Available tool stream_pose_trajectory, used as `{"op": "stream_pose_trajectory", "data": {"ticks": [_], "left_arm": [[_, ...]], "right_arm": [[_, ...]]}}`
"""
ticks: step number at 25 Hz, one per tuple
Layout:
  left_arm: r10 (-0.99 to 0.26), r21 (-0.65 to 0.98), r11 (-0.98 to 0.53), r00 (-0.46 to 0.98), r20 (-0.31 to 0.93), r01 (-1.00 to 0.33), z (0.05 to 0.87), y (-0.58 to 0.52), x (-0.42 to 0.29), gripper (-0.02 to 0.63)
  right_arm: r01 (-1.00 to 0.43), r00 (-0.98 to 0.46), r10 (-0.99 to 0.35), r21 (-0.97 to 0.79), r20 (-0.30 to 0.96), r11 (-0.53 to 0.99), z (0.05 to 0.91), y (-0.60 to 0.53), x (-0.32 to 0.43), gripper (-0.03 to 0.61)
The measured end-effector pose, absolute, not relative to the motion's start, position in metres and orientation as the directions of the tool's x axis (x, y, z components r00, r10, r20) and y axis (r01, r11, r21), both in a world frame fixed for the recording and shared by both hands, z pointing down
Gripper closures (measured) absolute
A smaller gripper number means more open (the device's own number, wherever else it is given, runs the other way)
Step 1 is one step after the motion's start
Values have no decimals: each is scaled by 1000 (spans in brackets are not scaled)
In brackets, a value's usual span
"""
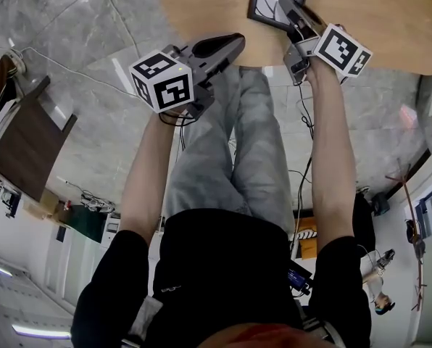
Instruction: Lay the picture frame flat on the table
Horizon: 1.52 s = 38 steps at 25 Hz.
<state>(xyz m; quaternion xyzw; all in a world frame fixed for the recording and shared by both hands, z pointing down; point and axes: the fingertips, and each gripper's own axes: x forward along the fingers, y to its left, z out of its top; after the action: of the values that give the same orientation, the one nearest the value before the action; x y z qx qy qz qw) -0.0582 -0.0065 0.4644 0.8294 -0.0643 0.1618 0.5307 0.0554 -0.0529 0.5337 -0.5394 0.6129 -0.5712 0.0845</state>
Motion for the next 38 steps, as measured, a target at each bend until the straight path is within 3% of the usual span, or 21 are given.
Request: {"op": "stream_pose_trajectory", "data": {"ticks": [3, 6, 10, 19, 23, 26, 27, 32, 38], "left_arm": [[71, 861, -425, 938, 338, -279, 465, -4, -59, 597], [77, 862, -421, 936, 344, -282, 467, -4, -59, 597], [82, 864, -420, 936, 342, -279, 469, -2, -60, 597], [71, 857, -439, 940, 333, -270, 461, 0, -59, 597], [1, 785, -514, 915, 404, -346, 450, -10, -60, 597], [-99, 723, -563, 901, 422, -400, 421, -24, -60, 600], [-132, 708, -575, 901, 414, -410, 406, -31, -58, 600], [-259, 624, -641, 891, 372, -447, 300, -54, -50, 600], [-397, 539, -685, 871, 289, -491, 165, -70, -45, 600]], "right_arm": [[-654, -364, -731, -717, 577, -241, 537, -49, 58, 546], [-733, -307, -694, -627, 651, -265, 543, -47, 62, 434], [-798, -220, -658, -521, 720, -303, 550, -39, 67, 387], [-912, -57, -549, -267, 834, -312, 559, -28, 81, 350], [-891, -28, -605, -294, 795, -346, 533, -23, 86, 363], [-855, -22, -686, -370, 727, -364, 488, -14, 83, 533], [-841, -43, -715, -411, 698, -351, 469, -12, 77, 550], [-793, -80, -841, -546, 536, -272, 345, -10, 53, 563], [-850, 30, -920, -474, 391, -229, 186, -14, 76, 565]]}}
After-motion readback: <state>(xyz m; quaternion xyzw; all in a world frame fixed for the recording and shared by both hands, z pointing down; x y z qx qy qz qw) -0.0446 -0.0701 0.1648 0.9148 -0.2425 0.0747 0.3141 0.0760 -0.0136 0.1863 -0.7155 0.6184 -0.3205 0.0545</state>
